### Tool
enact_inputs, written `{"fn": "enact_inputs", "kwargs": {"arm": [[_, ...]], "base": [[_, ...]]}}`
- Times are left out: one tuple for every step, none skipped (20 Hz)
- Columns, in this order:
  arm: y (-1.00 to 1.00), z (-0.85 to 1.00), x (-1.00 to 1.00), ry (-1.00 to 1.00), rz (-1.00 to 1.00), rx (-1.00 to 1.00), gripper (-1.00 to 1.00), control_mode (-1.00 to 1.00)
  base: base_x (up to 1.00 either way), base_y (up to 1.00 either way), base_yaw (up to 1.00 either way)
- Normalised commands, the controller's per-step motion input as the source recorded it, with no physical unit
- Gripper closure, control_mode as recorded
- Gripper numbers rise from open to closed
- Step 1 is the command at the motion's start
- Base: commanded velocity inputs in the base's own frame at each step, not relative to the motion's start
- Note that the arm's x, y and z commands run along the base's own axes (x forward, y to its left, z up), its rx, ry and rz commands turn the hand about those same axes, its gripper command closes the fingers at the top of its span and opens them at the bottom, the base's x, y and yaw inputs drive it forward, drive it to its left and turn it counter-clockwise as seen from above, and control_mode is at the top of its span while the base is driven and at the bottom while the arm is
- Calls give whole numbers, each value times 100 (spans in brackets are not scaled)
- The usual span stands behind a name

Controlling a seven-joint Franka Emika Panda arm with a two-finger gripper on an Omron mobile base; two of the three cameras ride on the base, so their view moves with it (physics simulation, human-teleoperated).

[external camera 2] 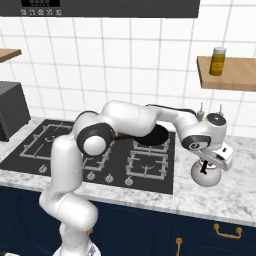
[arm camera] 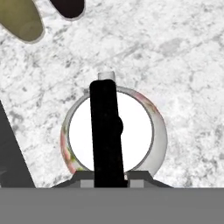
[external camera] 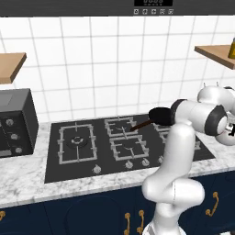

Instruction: Pick the kettle from the counter and place it on a stove burner. Then turn the burner on.

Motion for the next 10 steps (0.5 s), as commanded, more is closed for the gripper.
{"fn": "enact_inputs", "kwargs": {"arm": [[0,0,0,0,0,0,100,-100],[0,0,0,0,0,0,100,-100],[0,0,0,0,0,0,100,-100],[0,0,0,0,0,0,100,-100],[0,6,0,0,0,0,100,-100],[8,26,-3,-1,0,0,100,-100],[20,50,-14,-6,0,0,100,-100],[29,80,-34,-12,0,0,100,-100],[40,91,-41,-13,0,0,100,-100],[59,100,-41,-11,0,0,100,-100]], "base": [[0,0,0],[0,0,0],[0,0,0],[0,0,0],[0,0,0],[0,0,0],[0,0,0],[0,0,0],[0,0,0],[0,0,0]]}}
